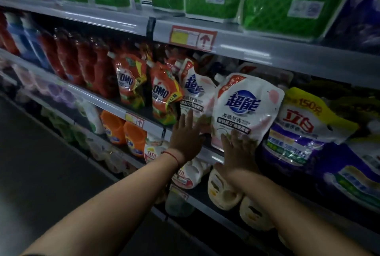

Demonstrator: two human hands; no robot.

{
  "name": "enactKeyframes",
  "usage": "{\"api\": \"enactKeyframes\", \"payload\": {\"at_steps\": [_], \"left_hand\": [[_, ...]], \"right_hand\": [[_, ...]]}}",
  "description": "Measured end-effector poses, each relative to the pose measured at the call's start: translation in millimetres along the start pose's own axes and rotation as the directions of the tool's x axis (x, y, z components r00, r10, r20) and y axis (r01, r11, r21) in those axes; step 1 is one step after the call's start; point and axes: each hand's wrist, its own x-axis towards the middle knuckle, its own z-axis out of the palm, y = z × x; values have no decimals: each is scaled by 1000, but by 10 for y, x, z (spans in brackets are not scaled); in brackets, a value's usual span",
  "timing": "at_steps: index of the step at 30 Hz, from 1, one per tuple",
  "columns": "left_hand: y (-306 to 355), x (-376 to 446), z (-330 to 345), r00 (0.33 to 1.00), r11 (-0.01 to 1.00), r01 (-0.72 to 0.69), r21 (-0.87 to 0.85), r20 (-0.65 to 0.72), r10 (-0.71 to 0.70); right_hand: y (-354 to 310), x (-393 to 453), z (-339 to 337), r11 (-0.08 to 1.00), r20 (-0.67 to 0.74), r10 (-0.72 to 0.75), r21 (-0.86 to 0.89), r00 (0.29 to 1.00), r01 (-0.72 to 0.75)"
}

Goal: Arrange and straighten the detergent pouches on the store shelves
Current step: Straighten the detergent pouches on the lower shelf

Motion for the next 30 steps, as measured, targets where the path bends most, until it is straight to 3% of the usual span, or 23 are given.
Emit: {"api": "enactKeyframes", "payload": {"at_steps": [11, 16, 21, 25, 30], "left_hand": [[-406, 299, 65, 996, 997, -76, 5, -35, 76], [-222, 418, 49, 986, 995, -48, -84, -162, 34], [-66, 638, -7, 991, 998, 37, -55, -124, -44], [-18, 718, -11, 994, 1000, 3, 16, -107, -1], [-82, 758, 32, 994, 998, -46, -34, -98, 42]], "right_hand": [[-400, 304, -26, 1000, -28, 13, 12, 1000, -13], [-326, 348, 42, 999, -82, -11, 50, 997, 15], [-232, 402, 143, 999, -134, -22, 24, 991, 25], [-216, 376, 174, 998, -188, -61, -42, 980, 54], [-151, 332, 205, 997, -280, -51, -69, 959, 33]]}}
